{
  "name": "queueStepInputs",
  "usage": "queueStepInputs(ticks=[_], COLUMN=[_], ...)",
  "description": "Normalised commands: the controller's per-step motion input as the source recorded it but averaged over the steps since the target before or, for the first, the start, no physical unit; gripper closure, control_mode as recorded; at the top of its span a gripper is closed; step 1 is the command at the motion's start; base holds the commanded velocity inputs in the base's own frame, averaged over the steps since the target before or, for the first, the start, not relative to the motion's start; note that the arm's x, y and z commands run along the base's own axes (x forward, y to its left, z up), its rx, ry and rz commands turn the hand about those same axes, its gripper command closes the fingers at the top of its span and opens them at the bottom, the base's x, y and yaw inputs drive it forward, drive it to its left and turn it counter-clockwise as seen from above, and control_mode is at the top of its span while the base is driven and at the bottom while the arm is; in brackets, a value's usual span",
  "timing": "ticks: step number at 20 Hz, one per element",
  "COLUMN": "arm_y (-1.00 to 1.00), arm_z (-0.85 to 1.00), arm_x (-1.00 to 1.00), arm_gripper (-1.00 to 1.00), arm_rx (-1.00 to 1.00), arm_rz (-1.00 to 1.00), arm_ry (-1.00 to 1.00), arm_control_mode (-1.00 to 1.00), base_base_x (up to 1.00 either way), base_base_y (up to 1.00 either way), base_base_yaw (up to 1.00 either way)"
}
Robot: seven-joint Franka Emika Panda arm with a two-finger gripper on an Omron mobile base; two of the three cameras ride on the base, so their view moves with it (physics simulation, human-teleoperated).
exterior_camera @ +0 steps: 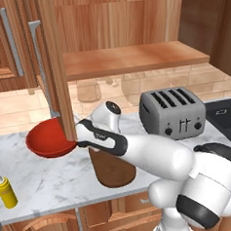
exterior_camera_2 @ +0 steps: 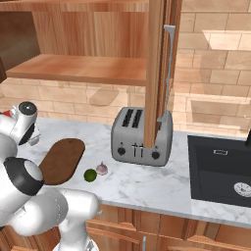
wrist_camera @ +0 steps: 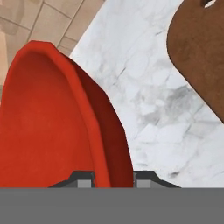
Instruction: Open the cabinet. Place the bowl and condiment on the counter. Then place the lime and garlic on the cutting board.
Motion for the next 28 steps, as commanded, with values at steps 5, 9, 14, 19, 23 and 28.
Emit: queueStepInputs(ticks=[5,9,14,19,23,28], arm_y=[0.01,0.00,0.01,0.19,0.31,0.23], arm_z=[-0.12,-0.22,-0.14,-0.01,-0.03,-0.10], arm_x=[0.06,0.08,0.09,0.17,0.21,0.15], arm_gripper=[1.00,1.00,1.00,1.00,1.00,1.00], arm_rx=[0.00,0.00,0.00,0.00,0.00,0.00], arm_rz=[0.00,0.00,0.00,0.00,0.00,0.00], arm_ry=[0.00,0.01,0.00,0.00,0.00,0.01], arm_control_mode=[-1.00,-1.00,-1.00,-1.00,-1.00,-1.00], base_base_x=[0.00,0.00,0.00,0.00,0.00,0.00], base_base_y=[0.00,0.00,0.00,0.00,0.00,0.00], base_base_yaw=[0.00,0.00,0.00,0.00,0.00,0.00])
